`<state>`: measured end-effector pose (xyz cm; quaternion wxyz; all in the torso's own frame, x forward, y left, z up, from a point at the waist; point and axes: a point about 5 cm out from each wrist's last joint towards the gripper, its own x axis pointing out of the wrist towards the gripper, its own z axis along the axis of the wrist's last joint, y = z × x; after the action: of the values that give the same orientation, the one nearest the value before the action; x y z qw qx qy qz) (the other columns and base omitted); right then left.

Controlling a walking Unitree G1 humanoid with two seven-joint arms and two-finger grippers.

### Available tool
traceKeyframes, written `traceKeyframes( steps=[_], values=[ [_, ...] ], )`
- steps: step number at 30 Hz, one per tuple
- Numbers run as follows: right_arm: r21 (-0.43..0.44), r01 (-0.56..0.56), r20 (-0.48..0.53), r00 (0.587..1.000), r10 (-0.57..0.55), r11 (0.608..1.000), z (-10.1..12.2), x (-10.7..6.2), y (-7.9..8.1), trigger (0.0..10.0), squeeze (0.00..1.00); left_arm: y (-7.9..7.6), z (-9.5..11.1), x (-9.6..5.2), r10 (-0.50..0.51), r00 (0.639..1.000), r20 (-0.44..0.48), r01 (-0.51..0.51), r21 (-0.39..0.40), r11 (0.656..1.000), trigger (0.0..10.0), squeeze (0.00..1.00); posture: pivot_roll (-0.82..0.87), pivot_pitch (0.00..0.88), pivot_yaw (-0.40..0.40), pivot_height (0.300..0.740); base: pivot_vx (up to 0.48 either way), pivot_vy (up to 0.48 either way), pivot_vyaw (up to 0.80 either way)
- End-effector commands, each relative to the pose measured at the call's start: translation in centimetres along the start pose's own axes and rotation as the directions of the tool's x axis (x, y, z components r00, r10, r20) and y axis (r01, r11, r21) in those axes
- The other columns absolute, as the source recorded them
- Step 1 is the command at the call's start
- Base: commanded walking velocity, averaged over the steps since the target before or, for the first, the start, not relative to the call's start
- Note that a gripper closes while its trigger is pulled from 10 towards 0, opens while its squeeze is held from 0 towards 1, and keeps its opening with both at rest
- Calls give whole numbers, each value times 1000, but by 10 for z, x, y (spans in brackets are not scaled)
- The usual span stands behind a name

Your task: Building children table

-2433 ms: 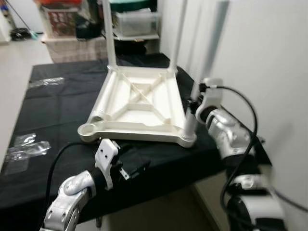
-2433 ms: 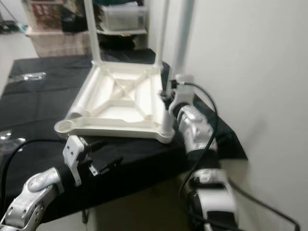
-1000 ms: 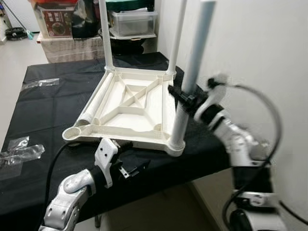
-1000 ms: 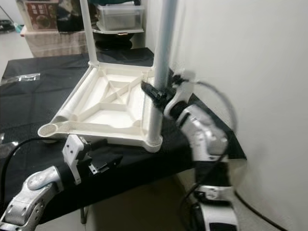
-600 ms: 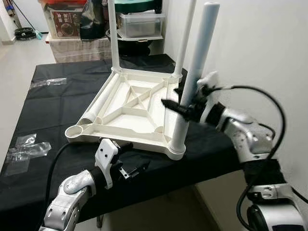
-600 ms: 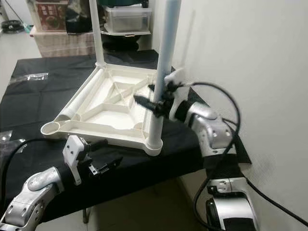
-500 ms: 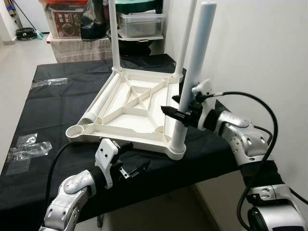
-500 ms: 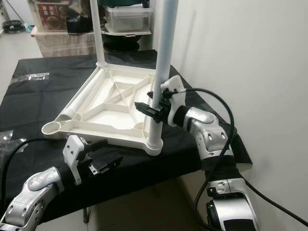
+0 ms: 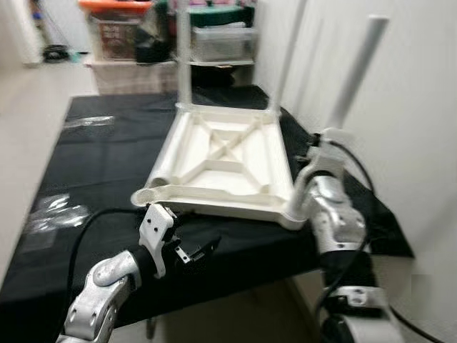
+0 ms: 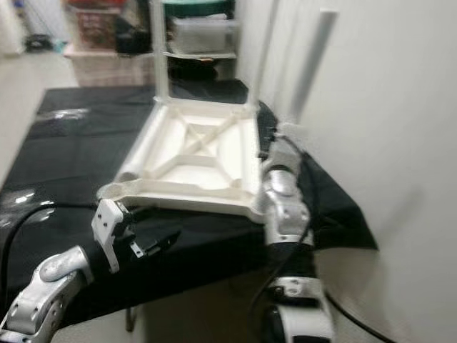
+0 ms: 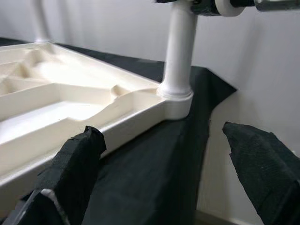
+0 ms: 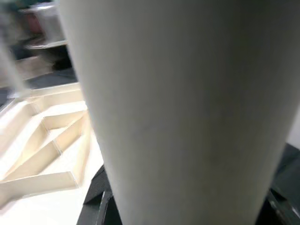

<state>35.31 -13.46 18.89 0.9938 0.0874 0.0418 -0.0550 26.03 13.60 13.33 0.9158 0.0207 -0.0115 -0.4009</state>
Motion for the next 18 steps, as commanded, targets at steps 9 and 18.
traceKeyframes(
  steps=[9,18],
  values=[
    [-69,-669,42,740,672,740,45,5,5,10000,0,1,-2,4,-9,1000,-5,9,0,1000,10000,0,18,0,-78,740,0,0,0],
    [-260,-838,-153,526,837,479,37,-1,-13,706,0,1,-2,4,0,1000,-1,0,0,1000,10000,0,33,0,-91,740,0,0,0]
  ],
)
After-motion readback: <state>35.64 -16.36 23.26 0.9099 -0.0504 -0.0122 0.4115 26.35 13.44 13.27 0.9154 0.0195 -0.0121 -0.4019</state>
